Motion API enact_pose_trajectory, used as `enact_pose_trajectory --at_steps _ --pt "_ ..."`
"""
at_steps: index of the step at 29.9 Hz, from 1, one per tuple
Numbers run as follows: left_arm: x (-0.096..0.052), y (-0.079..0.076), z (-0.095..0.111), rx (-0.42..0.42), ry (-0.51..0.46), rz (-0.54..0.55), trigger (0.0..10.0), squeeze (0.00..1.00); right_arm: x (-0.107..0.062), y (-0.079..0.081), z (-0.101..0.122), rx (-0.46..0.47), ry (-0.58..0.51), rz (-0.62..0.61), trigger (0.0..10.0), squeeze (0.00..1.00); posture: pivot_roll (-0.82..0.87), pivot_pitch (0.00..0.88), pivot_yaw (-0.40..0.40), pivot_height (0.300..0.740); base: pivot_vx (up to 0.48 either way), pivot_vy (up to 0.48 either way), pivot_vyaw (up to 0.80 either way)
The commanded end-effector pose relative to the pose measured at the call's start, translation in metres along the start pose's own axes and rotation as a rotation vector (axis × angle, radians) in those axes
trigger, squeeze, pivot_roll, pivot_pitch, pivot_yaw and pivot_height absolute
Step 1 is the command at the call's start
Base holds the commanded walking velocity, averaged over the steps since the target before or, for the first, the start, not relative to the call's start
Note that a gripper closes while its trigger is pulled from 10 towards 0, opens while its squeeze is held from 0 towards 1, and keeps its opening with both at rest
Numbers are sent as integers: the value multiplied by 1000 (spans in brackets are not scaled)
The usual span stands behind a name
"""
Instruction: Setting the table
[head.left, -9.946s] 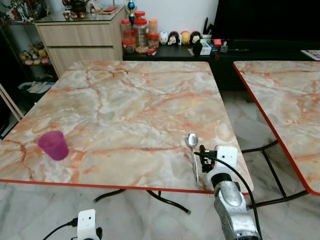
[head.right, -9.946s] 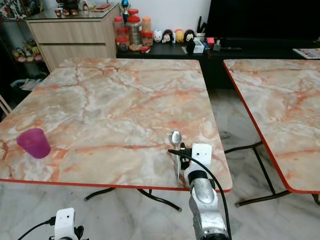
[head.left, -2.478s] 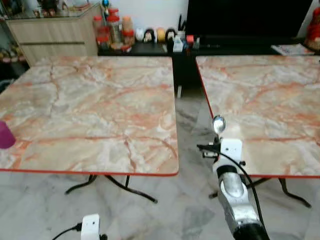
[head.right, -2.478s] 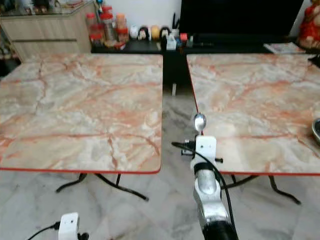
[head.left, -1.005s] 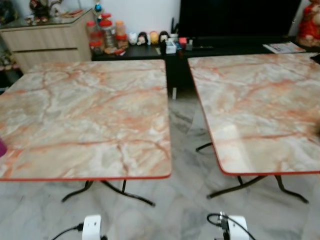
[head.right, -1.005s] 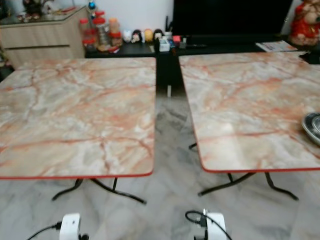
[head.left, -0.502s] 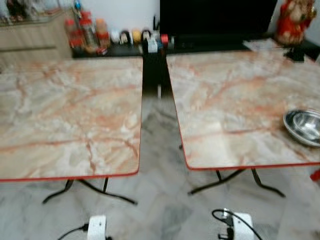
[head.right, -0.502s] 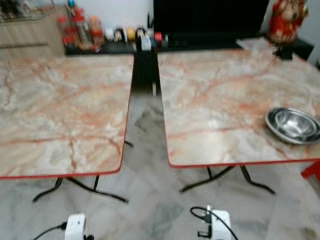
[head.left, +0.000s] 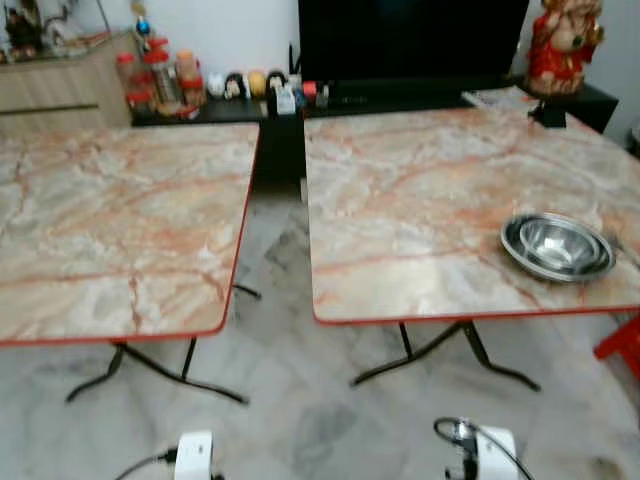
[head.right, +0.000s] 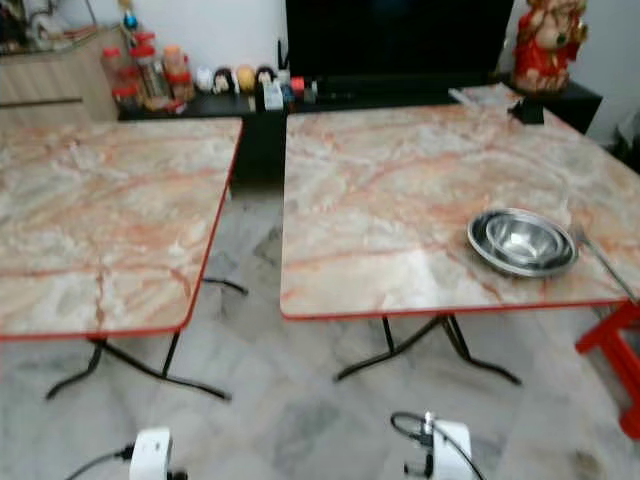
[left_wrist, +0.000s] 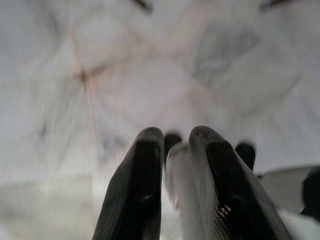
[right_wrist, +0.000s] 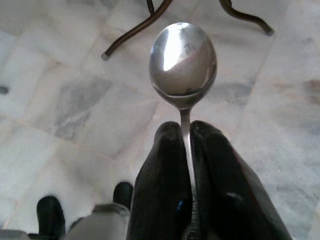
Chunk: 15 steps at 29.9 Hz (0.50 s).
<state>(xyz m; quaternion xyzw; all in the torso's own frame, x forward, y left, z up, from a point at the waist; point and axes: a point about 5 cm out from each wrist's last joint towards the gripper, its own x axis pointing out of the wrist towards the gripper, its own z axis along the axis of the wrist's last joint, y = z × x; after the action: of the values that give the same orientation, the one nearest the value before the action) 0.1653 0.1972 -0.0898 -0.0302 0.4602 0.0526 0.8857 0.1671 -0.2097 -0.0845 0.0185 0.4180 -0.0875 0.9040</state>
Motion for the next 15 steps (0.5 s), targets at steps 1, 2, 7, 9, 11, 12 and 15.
enact_pose_trajectory --at_steps 1,2,7,9,11,12,15 --pt "1 -1 5 0 -11 -3 10000 0 0 4 0 -5 -3 14 10000 0 -61 0 6 740 0 -315 0" --pt "1 0 5 -3 -13 1 10000 0 0 5 0 -8 -2 16 10000 0 -57 0 4 740 0 -315 0" --pt "1 2 5 2 -12 4 10000 0 0 6 0 -23 0 24 10000 0 -58 0 7 740 0 -314 0" --pt "0 3 4 5 -10 4 10000 0 0 6 0 -47 6 26 10000 0 -58 0 8 740 0 -313 0" --pt "0 3 4 6 -9 4 10000 0 1 6 0 -77 7 29 10000 0 -61 0 9 740 0 -313 472" --pt "0 3 4 8 -9 4 10000 0 1 6 1 -77 4 28 10000 0 -59 0 8 740 0 -311 719" --pt "1 3 5 8 -12 4 10000 0 0 5 1 -45 -1 18 10000 0 -61 0 9 740 0 -301 242"
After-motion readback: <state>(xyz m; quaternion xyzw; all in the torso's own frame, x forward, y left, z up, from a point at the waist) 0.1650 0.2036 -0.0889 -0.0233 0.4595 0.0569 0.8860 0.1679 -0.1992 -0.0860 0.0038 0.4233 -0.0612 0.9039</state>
